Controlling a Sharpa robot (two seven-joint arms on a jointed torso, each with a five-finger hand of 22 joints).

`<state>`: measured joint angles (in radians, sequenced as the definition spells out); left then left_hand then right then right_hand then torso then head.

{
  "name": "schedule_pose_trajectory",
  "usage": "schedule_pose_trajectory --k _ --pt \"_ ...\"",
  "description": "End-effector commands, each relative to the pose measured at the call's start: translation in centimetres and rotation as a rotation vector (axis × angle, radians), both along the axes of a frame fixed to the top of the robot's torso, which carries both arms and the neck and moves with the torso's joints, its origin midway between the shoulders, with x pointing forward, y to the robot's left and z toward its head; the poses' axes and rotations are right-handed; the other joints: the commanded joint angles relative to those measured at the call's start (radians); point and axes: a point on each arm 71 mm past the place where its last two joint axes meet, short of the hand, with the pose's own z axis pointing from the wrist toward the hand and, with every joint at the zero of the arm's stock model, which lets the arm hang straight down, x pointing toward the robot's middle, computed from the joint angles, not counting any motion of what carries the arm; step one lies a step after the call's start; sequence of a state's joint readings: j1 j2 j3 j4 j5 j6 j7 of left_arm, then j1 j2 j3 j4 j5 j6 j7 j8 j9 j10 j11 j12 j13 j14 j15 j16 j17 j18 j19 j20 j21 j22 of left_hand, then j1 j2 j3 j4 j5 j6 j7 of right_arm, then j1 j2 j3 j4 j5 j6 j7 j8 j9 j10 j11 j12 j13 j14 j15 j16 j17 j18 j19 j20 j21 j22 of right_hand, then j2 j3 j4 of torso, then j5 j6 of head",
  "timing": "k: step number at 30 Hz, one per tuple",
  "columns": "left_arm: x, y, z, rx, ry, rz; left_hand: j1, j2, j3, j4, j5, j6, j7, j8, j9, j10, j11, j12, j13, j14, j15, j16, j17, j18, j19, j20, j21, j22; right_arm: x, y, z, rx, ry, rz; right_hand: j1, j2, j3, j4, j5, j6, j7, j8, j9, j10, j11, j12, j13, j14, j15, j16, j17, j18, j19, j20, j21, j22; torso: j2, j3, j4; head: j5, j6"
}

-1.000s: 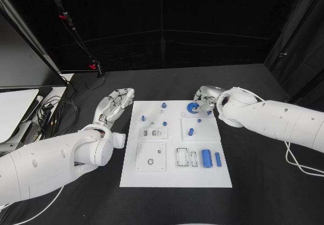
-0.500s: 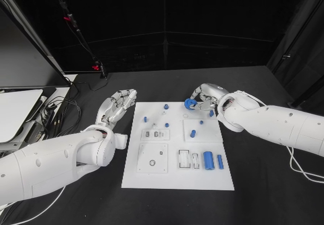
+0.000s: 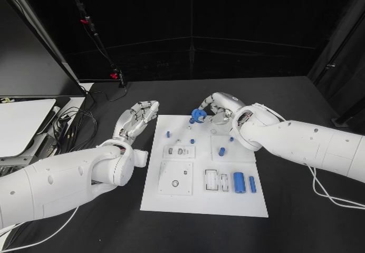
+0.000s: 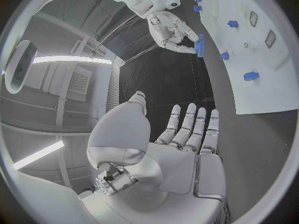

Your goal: Assemble the parts on the task board

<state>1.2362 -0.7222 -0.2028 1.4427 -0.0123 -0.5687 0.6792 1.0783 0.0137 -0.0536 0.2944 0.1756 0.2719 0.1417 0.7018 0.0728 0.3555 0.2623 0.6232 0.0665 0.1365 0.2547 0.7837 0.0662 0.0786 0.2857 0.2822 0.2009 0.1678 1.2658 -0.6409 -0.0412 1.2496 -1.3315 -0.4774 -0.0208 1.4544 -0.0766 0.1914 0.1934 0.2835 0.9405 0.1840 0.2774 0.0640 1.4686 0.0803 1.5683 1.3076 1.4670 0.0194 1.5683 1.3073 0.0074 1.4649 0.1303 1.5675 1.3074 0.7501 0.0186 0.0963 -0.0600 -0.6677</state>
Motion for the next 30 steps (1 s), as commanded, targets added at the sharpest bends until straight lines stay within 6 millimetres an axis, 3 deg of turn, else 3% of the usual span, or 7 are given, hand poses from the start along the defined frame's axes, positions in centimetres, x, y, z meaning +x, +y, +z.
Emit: schedule_pose_trajectory --k 1,10,16,30 --pt "-0.6 -0.1 1.9 -0.054 -0.26 -0.032 -0.002 0.011 0.001 -0.002 0.004 0.009 0.155 0.004 -0.001 0.004 0.0 0.007 -0.001 0.004 0.006 0.007 -0.001 0.017 0.002 0.004 0.004 0.002 0.2 1.0 -0.1 -0.011 0.024 0.012 0.005 0.015 0.008 -0.002 -0.003 0.048 -0.035 -0.008 0.003 0.102 0.005 0.003 0.263 0.104 0.0 0.002 0.263 -0.007 0.106 0.0 0.003 0.263 0.001 -0.0012 -0.0021 0.011 -0.003" --pt "-0.6 -0.2 1.9 -0.055 -0.26 -0.033 -0.002 0.012 0.0 -0.002 0.004 0.01 0.155 0.004 -0.002 0.004 0.0 0.007 -0.001 0.004 0.006 0.007 -0.001 0.017 0.002 0.004 0.005 0.002 0.7 2.9 -0.6 -0.047 0.066 0.026 0.011 0.016 0.012 -0.01 -0.004 0.052 -0.035 -0.016 0.003 0.102 0.006 0.003 0.263 0.104 0.0 0.002 0.263 -0.007 0.106 0.0 0.003 0.263 0.001 0.001 -0.0003 0.025 -0.007" --pt "-0.6 -0.2 1.9 -0.055 -0.26 -0.034 -0.002 0.012 0.0 -0.002 0.004 0.01 0.155 0.004 -0.002 0.004 0.0 0.007 -0.001 0.004 0.006 0.007 -0.001 0.017 0.002 0.004 0.005 0.002 0.9 3.7 -0.9 -0.09 0.085 0.031 0.011 0.014 0.012 -0.011 -0.004 0.052 -0.034 -0.02 0.003 0.102 0.006 0.003 0.263 0.104 0.001 0.002 0.263 -0.007 0.106 0.0 0.003 0.263 0.0 0.0009 -0.0037 0.034 -0.017" --pt "-0.6 -0.1 1.9 -0.054 -0.26 -0.032 -0.001 0.012 0.0 -0.002 0.004 0.01 0.155 0.004 -0.002 0.004 0.0 0.007 -0.001 0.004 0.006 0.007 -0.001 0.017 0.002 0.004 0.005 0.002 1.2 4.8 -1.4 -0.139 0.098 0.039 0.013 0.012 0.012 -0.017 -0.006 0.05 -0.033 -0.03 0.002 0.102 0.007 0.003 0.263 0.104 0.001 0.002 0.263 -0.007 0.106 0.001 0.003 0.263 0.0 0.0008 -0.0033 0.035 -0.025"
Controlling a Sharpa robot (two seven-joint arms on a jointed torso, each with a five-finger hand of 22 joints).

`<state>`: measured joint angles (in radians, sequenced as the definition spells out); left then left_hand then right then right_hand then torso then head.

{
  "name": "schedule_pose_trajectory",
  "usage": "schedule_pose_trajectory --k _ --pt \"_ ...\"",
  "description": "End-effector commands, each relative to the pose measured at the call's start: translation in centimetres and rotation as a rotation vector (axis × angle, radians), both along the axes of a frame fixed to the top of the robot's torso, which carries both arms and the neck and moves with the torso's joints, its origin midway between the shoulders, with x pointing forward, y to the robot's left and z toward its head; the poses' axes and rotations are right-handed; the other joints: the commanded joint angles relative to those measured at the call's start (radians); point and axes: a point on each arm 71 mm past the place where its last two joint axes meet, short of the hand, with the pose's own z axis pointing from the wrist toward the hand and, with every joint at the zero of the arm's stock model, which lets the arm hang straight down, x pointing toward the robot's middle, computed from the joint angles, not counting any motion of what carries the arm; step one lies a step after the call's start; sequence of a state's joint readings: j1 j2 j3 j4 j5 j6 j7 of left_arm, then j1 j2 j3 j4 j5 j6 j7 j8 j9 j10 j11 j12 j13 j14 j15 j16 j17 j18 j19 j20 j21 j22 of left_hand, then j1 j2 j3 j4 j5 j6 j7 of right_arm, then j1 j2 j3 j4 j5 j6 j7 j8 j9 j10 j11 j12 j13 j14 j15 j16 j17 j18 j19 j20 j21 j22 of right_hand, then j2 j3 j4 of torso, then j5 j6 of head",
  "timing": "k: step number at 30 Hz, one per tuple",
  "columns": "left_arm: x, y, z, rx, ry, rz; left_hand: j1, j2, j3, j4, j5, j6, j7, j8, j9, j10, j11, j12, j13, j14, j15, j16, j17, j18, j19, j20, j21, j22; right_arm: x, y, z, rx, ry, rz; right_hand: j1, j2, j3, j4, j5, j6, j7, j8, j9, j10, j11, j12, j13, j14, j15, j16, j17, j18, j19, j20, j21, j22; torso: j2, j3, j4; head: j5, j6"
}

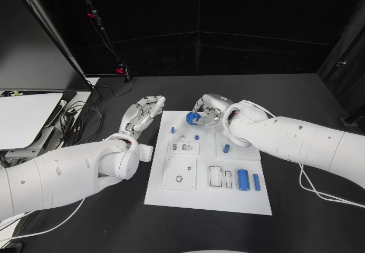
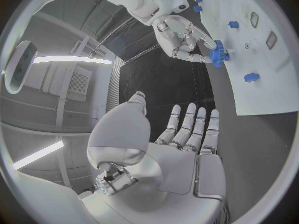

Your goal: Assemble the parts on the task board

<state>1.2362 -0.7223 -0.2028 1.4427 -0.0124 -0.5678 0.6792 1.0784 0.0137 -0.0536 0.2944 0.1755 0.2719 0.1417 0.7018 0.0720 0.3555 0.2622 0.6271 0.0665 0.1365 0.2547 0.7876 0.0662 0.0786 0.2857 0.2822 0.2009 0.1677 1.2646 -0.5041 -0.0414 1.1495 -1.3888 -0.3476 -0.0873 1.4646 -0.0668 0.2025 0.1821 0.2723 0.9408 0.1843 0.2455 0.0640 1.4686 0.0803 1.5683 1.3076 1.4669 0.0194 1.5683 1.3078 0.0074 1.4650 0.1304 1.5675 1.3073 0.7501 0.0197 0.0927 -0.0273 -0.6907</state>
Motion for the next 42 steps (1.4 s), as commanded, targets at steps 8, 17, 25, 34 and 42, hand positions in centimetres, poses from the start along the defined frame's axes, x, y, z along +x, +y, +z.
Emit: schedule_pose_trajectory --k 8,17,25,34,42 --pt "-0.6 -0.2 1.9 -0.054 -0.26 -0.032 -0.001 0.012 0.0 -0.002 0.004 0.01 0.155 0.004 -0.001 0.004 0.0 0.004 -0.001 0.004 0.006 0.003 -0.001 0.017 0.002 0.004 0.005 0.002 0.3 0.2 -0.4 -0.068 0.022 -0.002 -0.003 -0.001 -0.001 -0.006 0.003 0.047 -0.03 -0.01 0.002 0.102 0.009 0.003 0.263 0.104 0.002 0.002 0.263 -0.007 0.106 0.002 0.003 0.263 0.0 -0.0006 -0.0003 0.001 -0.003" --pt "-0.6 -0.2 1.9 -0.053 -0.259 -0.031 0.0 0.013 -0.001 -0.002 0.005 0.01 0.155 0.004 -0.002 0.004 0.0 0.004 -0.001 0.004 0.006 0.004 -0.001 0.017 0.002 0.004 0.005 0.002 0.6 0.2 -1.0 -0.093 0.046 -0.013 -0.003 -0.001 0.0 -0.007 0.003 0.046 -0.03 -0.015 0.002 0.102 0.01 0.003 0.263 0.104 0.002 0.002 0.263 -0.007 0.106 0.002 0.003 0.263 0.0 0.0003 0.0022 -0.005 -0.004" --pt "-0.5 -0.2 1.9 -0.052 -0.259 -0.03 0.0 0.014 -0.002 -0.002 0.005 0.01 0.155 0.004 -0.002 0.004 0.0 0.004 -0.001 0.004 0.006 0.004 -0.001 0.017 0.002 0.004 0.006 0.002 0.6 0.4 -1.2 -0.097 0.05 -0.011 -0.003 -0.001 0.001 -0.008 0.003 0.044 -0.029 -0.019 0.002 0.102 0.01 0.003 0.263 0.104 0.003 0.002 0.263 -0.007 0.106 0.002 0.003 0.263 0.0 -0.0004 0.0 -0.002 -0.007" --pt "-0.6 -0.2 1.9 -0.052 -0.259 -0.029 0.001 0.014 -0.002 -0.002 0.005 0.01 0.155 0.004 -0.002 0.004 0.0 0.004 -0.001 0.004 0.006 0.004 -0.001 0.017 0.001 0.004 0.006 0.002 0.7 0.5 -1.4 -0.105 0.062 -0.014 -0.003 -0.001 0.001 -0.01 0.002 0.039 -0.029 -0.028 0.001 0.102 0.011 0.003 0.263 0.104 0.003 0.002 0.263 -0.007 0.106 0.003 0.003 0.263 0.0 -0.0005 0.0005 -0.003 -0.007" --pt "-0.5 -0.2 1.8 -0.052 -0.258 -0.029 0.001 0.014 -0.002 -0.002 0.005 0.01 0.155 0.004 -0.002 0.004 0.0 0.004 -0.001 0.004 0.006 0.004 -0.001 0.017 0.001 0.004 0.006 0.002 0.4 0.7 -1.3 -0.087 0.033 -0.005 -0.004 -0.001 0.002 -0.011 0.002 0.038 -0.029 -0.031 0.001 0.102 0.011 0.003 0.263 0.104 0.004 0.002 0.263 -0.007 0.106 0.003 0.003 0.263 0.0 -0.0004 -0.0002 -0.003 -0.006"
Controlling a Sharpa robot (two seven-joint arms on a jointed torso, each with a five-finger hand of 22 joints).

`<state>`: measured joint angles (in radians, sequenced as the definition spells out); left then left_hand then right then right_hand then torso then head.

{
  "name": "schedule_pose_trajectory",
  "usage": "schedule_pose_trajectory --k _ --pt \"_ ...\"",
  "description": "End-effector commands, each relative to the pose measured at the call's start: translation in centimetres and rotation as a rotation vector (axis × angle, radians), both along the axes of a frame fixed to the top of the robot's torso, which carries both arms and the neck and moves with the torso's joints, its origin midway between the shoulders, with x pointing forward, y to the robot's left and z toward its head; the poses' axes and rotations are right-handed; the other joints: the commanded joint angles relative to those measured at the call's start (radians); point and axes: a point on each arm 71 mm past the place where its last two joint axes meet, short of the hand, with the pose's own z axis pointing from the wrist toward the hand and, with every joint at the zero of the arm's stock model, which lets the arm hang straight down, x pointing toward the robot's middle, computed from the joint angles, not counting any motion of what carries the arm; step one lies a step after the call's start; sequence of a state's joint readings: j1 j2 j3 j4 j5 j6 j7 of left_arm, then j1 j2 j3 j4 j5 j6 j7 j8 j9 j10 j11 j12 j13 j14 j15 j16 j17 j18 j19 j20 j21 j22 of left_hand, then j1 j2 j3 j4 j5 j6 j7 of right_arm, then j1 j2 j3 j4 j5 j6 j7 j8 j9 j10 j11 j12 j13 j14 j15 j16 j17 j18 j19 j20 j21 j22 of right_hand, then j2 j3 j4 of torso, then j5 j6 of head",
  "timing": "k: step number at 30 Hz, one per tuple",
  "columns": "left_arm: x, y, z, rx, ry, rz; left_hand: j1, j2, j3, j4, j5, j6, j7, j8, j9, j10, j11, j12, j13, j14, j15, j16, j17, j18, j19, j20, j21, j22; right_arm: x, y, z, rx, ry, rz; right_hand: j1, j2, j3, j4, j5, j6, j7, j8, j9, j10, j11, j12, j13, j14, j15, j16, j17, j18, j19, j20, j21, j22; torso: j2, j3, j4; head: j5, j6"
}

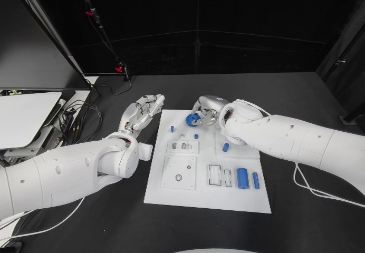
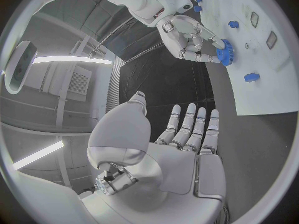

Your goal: Assemble the parts on the task board

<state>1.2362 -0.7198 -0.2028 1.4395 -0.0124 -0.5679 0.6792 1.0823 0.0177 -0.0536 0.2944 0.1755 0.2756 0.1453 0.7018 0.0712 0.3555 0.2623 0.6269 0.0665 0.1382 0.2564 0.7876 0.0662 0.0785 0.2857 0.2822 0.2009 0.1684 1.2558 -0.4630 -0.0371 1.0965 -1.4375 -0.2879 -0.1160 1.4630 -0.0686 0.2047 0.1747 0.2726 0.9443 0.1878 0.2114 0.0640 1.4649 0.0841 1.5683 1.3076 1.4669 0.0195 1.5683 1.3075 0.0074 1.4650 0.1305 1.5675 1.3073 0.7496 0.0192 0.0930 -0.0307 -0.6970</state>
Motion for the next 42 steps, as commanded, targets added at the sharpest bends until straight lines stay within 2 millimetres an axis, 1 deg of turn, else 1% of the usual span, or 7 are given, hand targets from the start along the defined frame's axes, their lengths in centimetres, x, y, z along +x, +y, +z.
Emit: schedule_pose_trajectory --k 1,9,17,21,35,38,42 --pt "-0.6 -0.1 1.9 -0.053 -0.257 -0.03 -0.003 0.01 -0.002 -0.002 0.005 0.006 0.151 0.004 -0.001 0.004 0.0 0.004 -0.001 0.002 0.005 0.004 -0.001 0.017 0.001 0.004 0.006 0.001 -0.3 0.0 -0.4 -0.011 -0.004 0.005 -0.001 0.001 0.0 -0.005 0.002 0.035 -0.033 0.002 0.002 0.106 0.007 0.003 0.263 0.104 0.004 0.002 0.263 -0.007 0.106 0.003 0.003 0.264 0.0 0.0002 -0.0006 0.0 0.0" --pt "-0.6 -0.1 1.8 -0.052 -0.257 -0.029 -0.002 0.011 -0.003 -0.002 0.005 0.007 0.151 0.005 -0.001 0.004 0.0 0.005 -0.001 0.002 0.005 0.004 -0.001 0.017 0.001 0.004 0.006 0.001 -0.6 0.1 -0.1 0.009 -0.056 0.01 0.001 0.001 0.002 -0.008 0.005 0.037 -0.032 0.0 0.002 0.106 0.008 0.003 0.263 0.104 0.004 0.002 0.263 -0.007 0.106 0.003 0.003 0.264 0.0 0.0007 -0.0003 0.001 0.001" --pt "-0.5 -0.1 1.8 -0.051 -0.256 -0.028 -0.002 0.011 -0.003 -0.002 0.005 0.007 0.151 0.005 -0.001 0.004 0.0 0.005 -0.001 0.002 0.005 0.004 -0.001 0.017 0.001 0.004 0.006 0.001 -0.6 -0.2 -0.3 -0.005 -0.041 0.0 0.001 0.001 0.002 -0.008 0.006 0.038 -0.031 -0.001 0.003 0.106 0.008 0.003 0.263 0.104 0.004 0.002 0.263 -0.007 0.106 0.003 0.003 0.264 0.0 -0.0005 -0.0014 -0.001 0.0" --pt "-0.5 -0.1 1.8 -0.051 -0.256 -0.029 -0.002 0.011 -0.003 -0.002 0.005 0.007 0.151 0.005 -0.001 0.004 0.0 0.005 -0.001 0.002 0.005 0.004 -0.001 0.017 0.001 0.004 0.006 0.001 -0.5 -0.2 -0.4 -0.015 -0.028 -0.007 0.0 -0.001 0.002 -0.009 0.005 0.036 -0.031 -0.005 0.002 0.106 0.008 0.003 0.263 0.104 0.004 0.002 0.263 -0.007 0.106 0.004 0.003 0.264 0.0 -0.0001 0.0 -0.002 -0.001" --pt "-0.5 -0.1 1.8 -0.051 -0.252 -0.028 -0.002 0.011 -0.003 -0.002 0.005 0.007 0.151 0.005 -0.001 0.004 0.0 0.005 -0.001 0.002 0.005 0.004 -0.001 0.017 0.001 0.004 0.006 0.001 -0.3 -0.2 -1.0 -0.059 0.032 -0.021 -0.012 -0.005 0.002 -0.014 -0.005 -0.001 -0.037 -0.05 0.001 0.106 0.004 0.003 0.263 0.104 0.003 0.002 0.263 -0.007 0.106 0.004 0.003 0.264 0.0 -0.0003 -0.0004 -0.003 -0.002" --pt "-0.5 -0.1 1.8 -0.051 -0.251 -0.029 -0.002 0.011 -0.003 -0.002 0.005 0.007 0.151 0.005 -0.001 0.004 0.0 0.005 -0.001 0.002 0.005 0.004 -0.001 0.017 0.001 0.004 0.006 0.001 -0.3 -0.1 -1.1 -0.067 0.042 -0.021 -0.018 -0.008 -0.001 -0.015 -0.01 -0.018 -0.045 -0.067 0.001 0.106 -0.003 0.003 0.263 0.104 -0.001 0.002 0.263 -0.007 0.106 0.001 0.003 0.264 0.0 -0.0002 -0.0002 -0.003 -0.003" --pt "-0.5 -0.1 1.8 -0.051 -0.25 -0.029 -0.002 0.011 -0.003 -0.002 0.005 0.007 0.151 0.005 -0.001 0.004 0.0 0.005 -0.001 0.002 0.005 0.004 -0.001 0.017 0.001 0.004 0.006 0.001 -0.3 -0.1 -1.1 -0.074 0.051 -0.022 -0.024 -0.011 -0.004 -0.015 -0.017 -0.031 -0.049 -0.079 0.002 0.106 -0.007 0.003 0.263 0.104 -0.005 0.002 0.263 -0.007 0.106 -0.002 0.003 0.264 0.0 0.0002 0.0002 -0.003 -0.004"
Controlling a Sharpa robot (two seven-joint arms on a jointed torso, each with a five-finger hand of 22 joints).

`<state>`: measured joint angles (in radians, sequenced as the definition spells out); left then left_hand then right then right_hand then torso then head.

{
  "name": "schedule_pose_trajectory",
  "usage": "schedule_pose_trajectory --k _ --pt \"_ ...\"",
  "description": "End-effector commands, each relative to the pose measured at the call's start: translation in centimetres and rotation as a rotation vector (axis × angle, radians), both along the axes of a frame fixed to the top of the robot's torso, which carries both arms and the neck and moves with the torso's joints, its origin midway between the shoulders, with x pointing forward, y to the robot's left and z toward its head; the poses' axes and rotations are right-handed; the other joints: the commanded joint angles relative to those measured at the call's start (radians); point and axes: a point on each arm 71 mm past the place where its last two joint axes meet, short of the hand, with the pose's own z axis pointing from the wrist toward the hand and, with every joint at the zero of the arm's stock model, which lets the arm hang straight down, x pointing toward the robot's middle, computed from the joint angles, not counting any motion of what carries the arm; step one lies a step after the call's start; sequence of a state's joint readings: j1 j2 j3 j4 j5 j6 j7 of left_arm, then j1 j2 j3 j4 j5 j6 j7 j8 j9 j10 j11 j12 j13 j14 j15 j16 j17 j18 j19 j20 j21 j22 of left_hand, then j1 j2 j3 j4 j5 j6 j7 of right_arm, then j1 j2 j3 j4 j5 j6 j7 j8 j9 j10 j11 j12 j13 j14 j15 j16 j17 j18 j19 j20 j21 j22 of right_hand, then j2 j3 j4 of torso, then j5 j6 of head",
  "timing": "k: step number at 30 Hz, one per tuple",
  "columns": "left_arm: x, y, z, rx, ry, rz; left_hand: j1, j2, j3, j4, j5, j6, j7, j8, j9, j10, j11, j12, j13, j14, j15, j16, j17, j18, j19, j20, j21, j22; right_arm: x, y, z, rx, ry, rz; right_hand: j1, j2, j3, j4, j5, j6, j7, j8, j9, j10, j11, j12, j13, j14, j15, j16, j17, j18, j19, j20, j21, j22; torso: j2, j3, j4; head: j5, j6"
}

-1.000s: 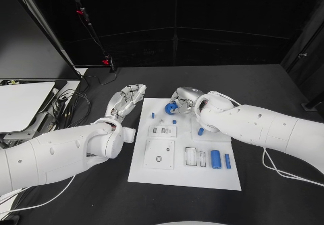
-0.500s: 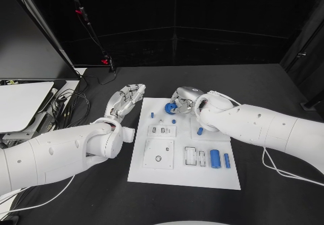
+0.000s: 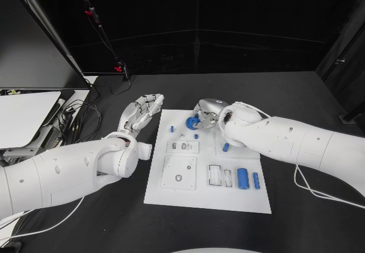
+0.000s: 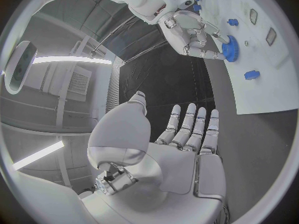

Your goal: Assemble the parts on the task board

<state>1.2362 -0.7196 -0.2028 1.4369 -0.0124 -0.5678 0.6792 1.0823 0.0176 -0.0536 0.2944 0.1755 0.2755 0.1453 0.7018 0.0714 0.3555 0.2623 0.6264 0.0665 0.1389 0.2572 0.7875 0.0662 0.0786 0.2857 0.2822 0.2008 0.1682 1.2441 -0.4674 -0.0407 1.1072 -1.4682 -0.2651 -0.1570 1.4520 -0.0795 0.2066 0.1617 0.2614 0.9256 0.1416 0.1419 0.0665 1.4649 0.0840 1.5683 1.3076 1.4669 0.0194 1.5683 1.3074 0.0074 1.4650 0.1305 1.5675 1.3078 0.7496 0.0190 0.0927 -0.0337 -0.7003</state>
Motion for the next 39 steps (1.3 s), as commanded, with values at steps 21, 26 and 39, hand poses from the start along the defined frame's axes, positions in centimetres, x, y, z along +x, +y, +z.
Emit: schedule_pose_trajectory --k 21,26,39 --pt "-0.5 -0.1 1.8 -0.052 -0.246 -0.032 0.001 0.015 -0.004 -0.002 0.007 0.007 0.151 0.005 -0.002 0.004 0.0 0.006 -0.001 0.002 0.004 0.005 -0.001 0.016 0.0 0.004 0.007 0.002 0.0 -0.1 -0.1 -0.014 0.024 0.012 -0.046 -0.012 -0.047 -0.006 -0.084 -0.187 -0.075 -0.08 -0.001 0.106 -0.081 0.003 0.263 0.104 -0.059 0.002 0.263 -0.007 0.106 -0.052 0.003 0.263 0.0 0.0009 0.0009 0.0 -0.003" --pt "-0.5 -0.1 1.8 -0.052 -0.246 -0.033 0.001 0.015 -0.004 -0.002 0.007 0.007 0.151 0.005 -0.002 0.004 0.0 0.006 -0.001 0.002 0.004 0.005 -0.001 0.016 0.0 0.004 0.007 0.002 -0.4 -0.3 1.2 0.153 -0.091 0.063 -0.056 -0.024 -0.066 0.013 -0.132 -0.222 -0.089 -0.075 0.0 0.106 -0.097 0.003 0.263 0.104 -0.076 0.002 0.263 -0.007 0.106 -0.07 0.003 0.263 -0.001 0.0009 0.0006 0.0 -0.002" --pt "-0.5 0.0 1.8 -0.053 -0.245 -0.034 0.002 0.017 -0.005 -0.002 0.008 0.007 0.151 0.005 -0.002 0.004 0.0 0.007 -0.001 0.002 0.004 0.005 -0.001 0.016 0.002 0.004 0.008 0.003 -3.2 -6.5 4.8 0.657 -0.132 -0.015 -0.046 -0.029 -0.099 0.051 -0.099 -0.057 -0.052 -0.012 0.027 0.106 -0.077 0.003 0.263 0.104 -0.068 0.002 0.263 -0.007 0.106 -0.07 0.003 0.263 -0.003 -0.0008 -0.0023 -0.013 -0.001"
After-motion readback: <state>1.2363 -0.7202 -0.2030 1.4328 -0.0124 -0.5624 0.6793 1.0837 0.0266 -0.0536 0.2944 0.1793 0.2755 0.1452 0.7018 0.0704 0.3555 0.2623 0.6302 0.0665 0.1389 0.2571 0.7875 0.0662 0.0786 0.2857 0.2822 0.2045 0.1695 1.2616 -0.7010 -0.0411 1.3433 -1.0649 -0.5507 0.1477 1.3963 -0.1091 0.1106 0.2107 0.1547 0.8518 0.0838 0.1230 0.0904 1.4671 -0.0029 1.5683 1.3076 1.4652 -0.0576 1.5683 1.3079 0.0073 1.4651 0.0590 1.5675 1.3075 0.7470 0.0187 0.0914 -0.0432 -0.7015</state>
